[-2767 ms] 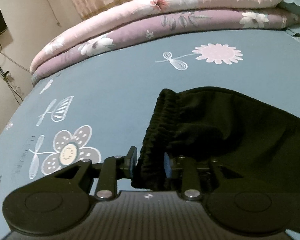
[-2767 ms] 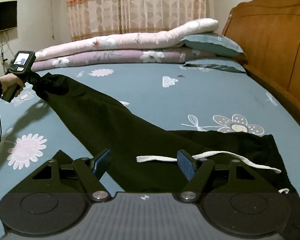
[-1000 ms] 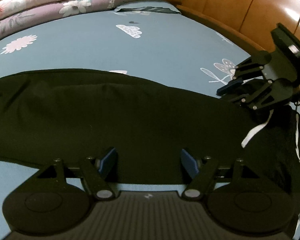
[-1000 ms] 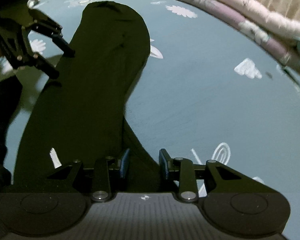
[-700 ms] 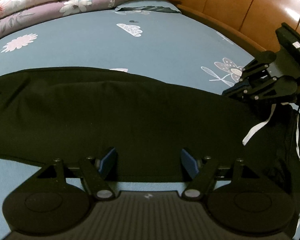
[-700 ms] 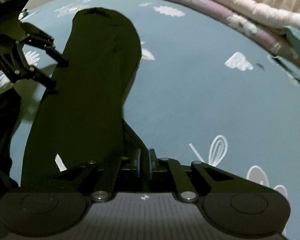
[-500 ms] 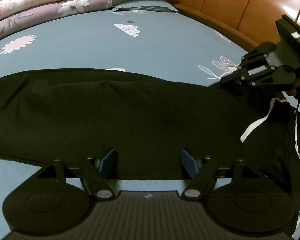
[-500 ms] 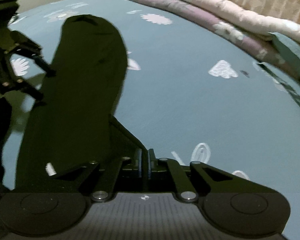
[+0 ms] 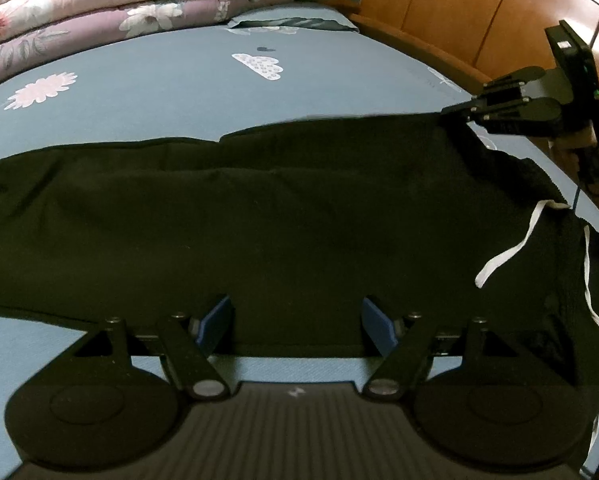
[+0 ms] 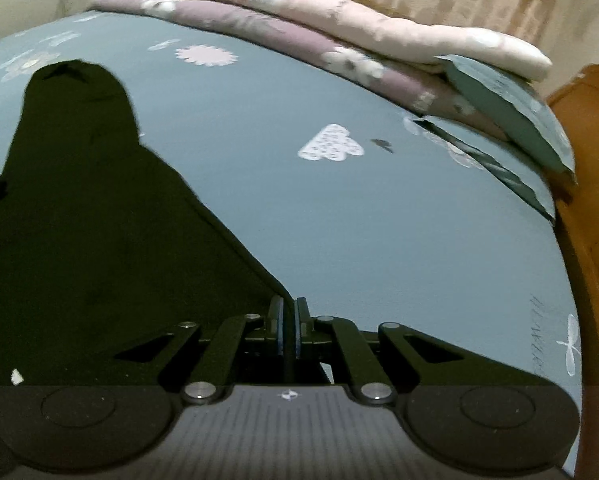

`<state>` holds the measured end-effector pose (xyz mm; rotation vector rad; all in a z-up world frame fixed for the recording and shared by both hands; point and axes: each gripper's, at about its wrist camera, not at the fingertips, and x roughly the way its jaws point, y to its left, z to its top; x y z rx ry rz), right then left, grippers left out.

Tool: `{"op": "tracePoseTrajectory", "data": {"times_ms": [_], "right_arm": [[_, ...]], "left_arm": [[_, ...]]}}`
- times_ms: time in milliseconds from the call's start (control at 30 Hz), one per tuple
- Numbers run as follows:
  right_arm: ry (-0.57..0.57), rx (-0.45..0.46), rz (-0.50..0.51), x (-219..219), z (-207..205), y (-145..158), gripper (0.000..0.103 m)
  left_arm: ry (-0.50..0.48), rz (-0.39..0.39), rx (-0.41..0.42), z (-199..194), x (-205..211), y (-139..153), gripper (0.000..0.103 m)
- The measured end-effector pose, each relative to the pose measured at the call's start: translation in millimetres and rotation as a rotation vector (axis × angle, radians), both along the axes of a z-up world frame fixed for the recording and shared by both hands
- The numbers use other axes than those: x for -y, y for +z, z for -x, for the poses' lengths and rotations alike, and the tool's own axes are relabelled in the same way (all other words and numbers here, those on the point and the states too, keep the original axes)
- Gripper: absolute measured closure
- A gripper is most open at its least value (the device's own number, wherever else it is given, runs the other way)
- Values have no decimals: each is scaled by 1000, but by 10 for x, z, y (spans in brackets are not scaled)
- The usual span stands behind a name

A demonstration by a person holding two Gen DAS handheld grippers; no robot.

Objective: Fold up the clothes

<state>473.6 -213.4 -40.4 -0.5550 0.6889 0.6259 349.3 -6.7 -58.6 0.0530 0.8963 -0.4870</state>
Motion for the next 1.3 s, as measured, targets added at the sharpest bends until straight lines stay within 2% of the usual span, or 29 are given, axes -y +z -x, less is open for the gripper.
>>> {"op": "tracePoseTrajectory", "data": {"times_ms": [100, 333, 400, 433, 633, 700, 800, 967, 1067, 1233, 1300], "right_arm": [[-32, 8, 3, 27, -50, -28, 98], [-81, -27, 67, -79, -142, -305, 97], [-87, -25, 64, -95, -132, -300, 88], [-90, -24, 61, -101, -124, -290, 88], [-63, -4, 10, -167, 23, 87, 87], [-46, -7, -8, -239, 49, 209, 83], [7, -22, -54, -418, 84, 378, 76], [111, -37, -90, -961, 24, 488, 69], [167, -61, -108, -1346, -114, 384, 67], [198, -112, -128, -1817, -423, 15, 64], [196, -150, -155, -1904, -560, -116, 62]], "left_arm": [[10, 3, 0, 1, -27, 4, 30], [24, -2, -4, 35, -91, 33, 30], [39, -2, -5, 50, -142, 49, 28], [49, 0, -7, 58, -177, 57, 26], [140, 47, -26, 139, -486, 103, 26], [172, 70, -29, 199, -603, 118, 25], [224, 104, -16, 300, -781, 151, 23], [322, 214, 2, 483, -1088, 150, 19], [353, 253, 26, 558, -1221, 122, 17], [407, 196, 24, 515, -1318, 82, 16], [415, 207, 13, 501, -1372, 51, 16]]}}
